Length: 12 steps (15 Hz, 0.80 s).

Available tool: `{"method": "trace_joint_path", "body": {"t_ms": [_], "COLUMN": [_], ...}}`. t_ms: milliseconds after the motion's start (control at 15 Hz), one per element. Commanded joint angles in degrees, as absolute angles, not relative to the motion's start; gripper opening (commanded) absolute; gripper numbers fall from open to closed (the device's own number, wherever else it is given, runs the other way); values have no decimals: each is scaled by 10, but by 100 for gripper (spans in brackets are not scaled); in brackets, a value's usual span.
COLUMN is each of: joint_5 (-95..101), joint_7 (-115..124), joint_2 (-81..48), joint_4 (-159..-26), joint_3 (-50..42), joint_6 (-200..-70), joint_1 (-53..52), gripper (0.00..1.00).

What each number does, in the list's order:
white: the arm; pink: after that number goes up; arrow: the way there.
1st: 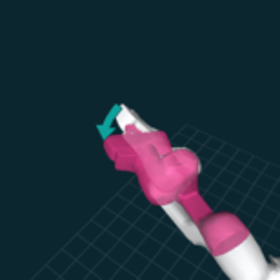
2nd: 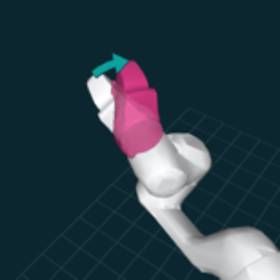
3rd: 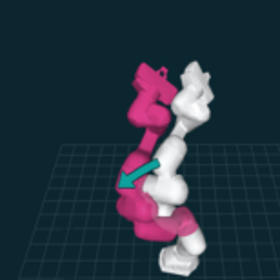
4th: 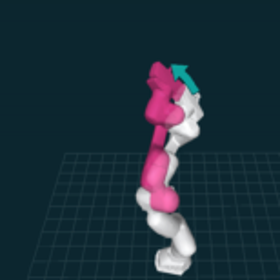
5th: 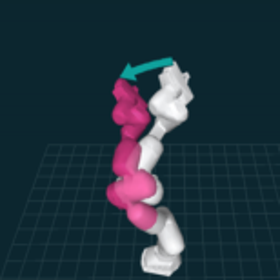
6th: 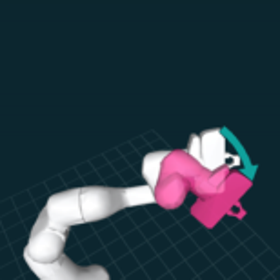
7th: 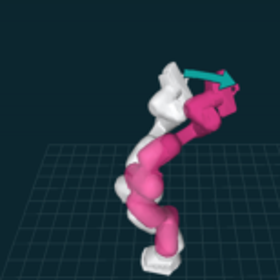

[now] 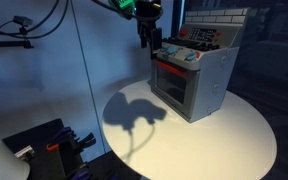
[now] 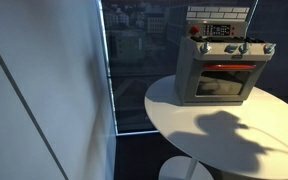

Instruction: Turn the right knob of the stove clockwise once

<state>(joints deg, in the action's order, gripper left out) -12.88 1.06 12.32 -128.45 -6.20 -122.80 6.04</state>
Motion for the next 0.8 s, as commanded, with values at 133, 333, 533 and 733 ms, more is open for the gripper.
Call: {"method": "trace_joint_path", "body": {"t_ms": [133,333,533,733], "joint_5": [-62,-41,-26,-38], "joint_7": [35,43,48,33], "joint_2": [122,122,118,122], "joint_4": [-1235,-1225,-1221,-1237], "joint_3": [-58,-57,-58,-61], "joint_6": [-1137,-1120,-1118,-1138], "joint_1": [64,64,65,61], "gripper": [100,100,100,100]}}
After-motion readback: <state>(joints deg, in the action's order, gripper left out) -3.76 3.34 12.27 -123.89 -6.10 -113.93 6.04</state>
